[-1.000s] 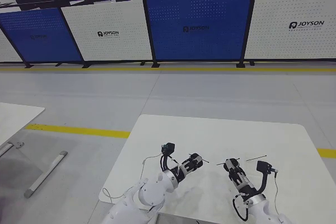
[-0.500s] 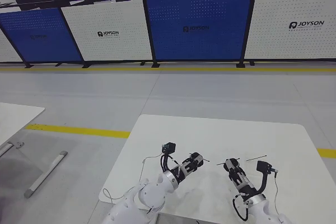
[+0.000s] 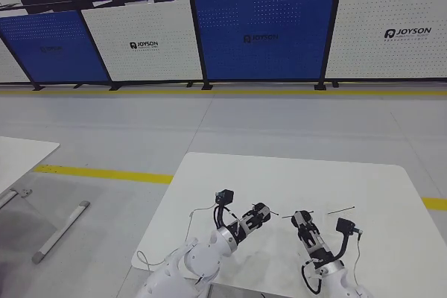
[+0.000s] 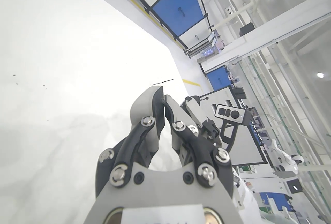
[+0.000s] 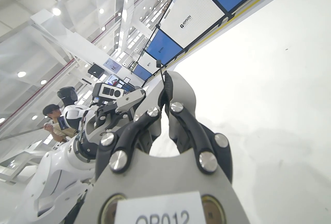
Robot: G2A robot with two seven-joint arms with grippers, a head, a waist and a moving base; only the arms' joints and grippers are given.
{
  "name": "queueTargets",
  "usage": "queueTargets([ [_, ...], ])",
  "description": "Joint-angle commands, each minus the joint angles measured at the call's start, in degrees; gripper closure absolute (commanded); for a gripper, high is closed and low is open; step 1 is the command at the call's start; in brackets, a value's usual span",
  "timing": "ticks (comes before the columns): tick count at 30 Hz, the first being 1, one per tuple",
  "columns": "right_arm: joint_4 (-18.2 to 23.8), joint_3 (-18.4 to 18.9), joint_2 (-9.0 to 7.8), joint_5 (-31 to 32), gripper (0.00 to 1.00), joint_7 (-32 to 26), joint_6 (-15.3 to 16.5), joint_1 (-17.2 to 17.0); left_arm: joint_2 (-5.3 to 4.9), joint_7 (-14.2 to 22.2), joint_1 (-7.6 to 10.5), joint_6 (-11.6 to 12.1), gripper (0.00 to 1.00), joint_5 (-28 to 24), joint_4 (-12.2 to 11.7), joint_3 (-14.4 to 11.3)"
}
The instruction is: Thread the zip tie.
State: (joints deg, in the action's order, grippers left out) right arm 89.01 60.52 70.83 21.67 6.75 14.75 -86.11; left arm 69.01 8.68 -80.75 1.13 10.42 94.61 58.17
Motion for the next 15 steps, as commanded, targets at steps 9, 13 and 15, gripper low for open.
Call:
queueTargets([
  [9, -0.1, 0.3, 0.47, -2.3, 1.00, -1.6, -1.2, 0.7, 0.00, 0.0, 0.00, 0.0, 1.00, 0.0, 0.0, 0.0],
  [13, -0.8, -0.3, 0.83, -2.3, 1.00, -2.3, -1.9, 1.6, 0.00, 0.0, 0.00, 0.0, 1.00, 0.0, 0.0, 0.0],
  [15, -1.1, -0.4, 0.99, -2.6, 1.00, -2.6, -1.9, 2.0, 0.00, 0.0, 0.00, 0.0, 1.00, 0.0, 0.0, 0.0],
])
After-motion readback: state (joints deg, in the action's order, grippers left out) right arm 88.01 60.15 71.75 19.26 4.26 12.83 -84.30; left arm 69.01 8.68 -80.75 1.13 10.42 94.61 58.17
